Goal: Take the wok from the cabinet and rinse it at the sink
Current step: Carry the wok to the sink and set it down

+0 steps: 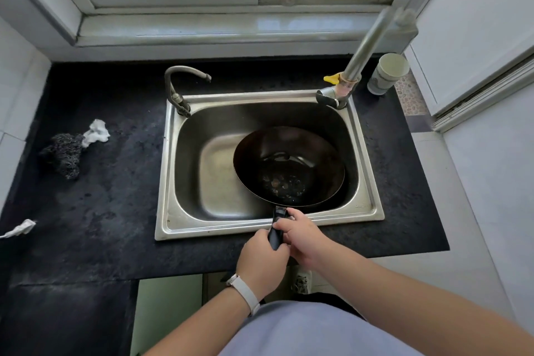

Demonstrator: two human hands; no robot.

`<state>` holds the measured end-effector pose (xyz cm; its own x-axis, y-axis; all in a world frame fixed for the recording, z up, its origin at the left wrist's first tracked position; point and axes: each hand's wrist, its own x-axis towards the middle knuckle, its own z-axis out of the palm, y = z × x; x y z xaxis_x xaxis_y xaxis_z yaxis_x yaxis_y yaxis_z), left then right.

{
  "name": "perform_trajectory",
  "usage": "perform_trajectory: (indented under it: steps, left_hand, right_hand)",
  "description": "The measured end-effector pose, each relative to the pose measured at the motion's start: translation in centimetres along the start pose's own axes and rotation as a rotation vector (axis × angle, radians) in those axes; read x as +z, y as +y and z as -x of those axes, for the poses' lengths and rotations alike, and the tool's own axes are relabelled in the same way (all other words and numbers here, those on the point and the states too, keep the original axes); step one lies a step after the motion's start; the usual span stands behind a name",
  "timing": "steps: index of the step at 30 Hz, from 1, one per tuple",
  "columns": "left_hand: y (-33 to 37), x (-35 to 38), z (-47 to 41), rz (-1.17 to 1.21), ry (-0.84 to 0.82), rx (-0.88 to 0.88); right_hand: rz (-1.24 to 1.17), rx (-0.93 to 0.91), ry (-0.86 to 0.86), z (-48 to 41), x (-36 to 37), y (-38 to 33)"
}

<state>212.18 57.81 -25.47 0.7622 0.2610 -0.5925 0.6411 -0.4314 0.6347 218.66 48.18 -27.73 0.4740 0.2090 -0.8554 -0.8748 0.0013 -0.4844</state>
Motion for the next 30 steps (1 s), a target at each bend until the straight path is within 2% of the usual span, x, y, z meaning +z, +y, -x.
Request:
perform_trajectory:
  steps: [6,11,14,17,21,23,26,30]
  left_hand:
    - [0.0,0.2,0.2,0.097,-0.118,0.024]
    - [-0.4,0.1,-0.1,0.041,-0.269,0.182]
    - [-0.4,0.0,-0.8,-0.015,-0.378,0.280]
    - [-0.1,0.0,-1.2,-0.065,-0.490,0.366]
    - [0.8,0.9,-1.7,-0.101,-0.610,0.459]
    - [1.3,1.3,-1.7,-0.139,-0.674,0.529]
    - [1.9,1.7,-1.6,-0.218,-0.726,0.590]
    - [2.1,2.0,-2.7,-0.198,-0.617,0.530]
  right_hand:
    - [-0.015,0.015,0.033,0.4,-0.7,0.0]
    - [0.031,0.017,0.095,1.0,-2.0,0.2]
    - [0.069,0.018,0.074,2.0,-2.9,-0.7]
    - [0.087,0.085,0.099,2.6,-3.8,-1.5]
    - [0.087,0.281,0.069,3.1,-5.8,-2.6]
    - [0.227,0.329,0.043,3.3,-7.2,-3.7]
    - [0.444,0.292,0.078,3.6,-9.4,-5.3]
    - [0.923,0.153,0.160,3.7,-12.7,-7.4]
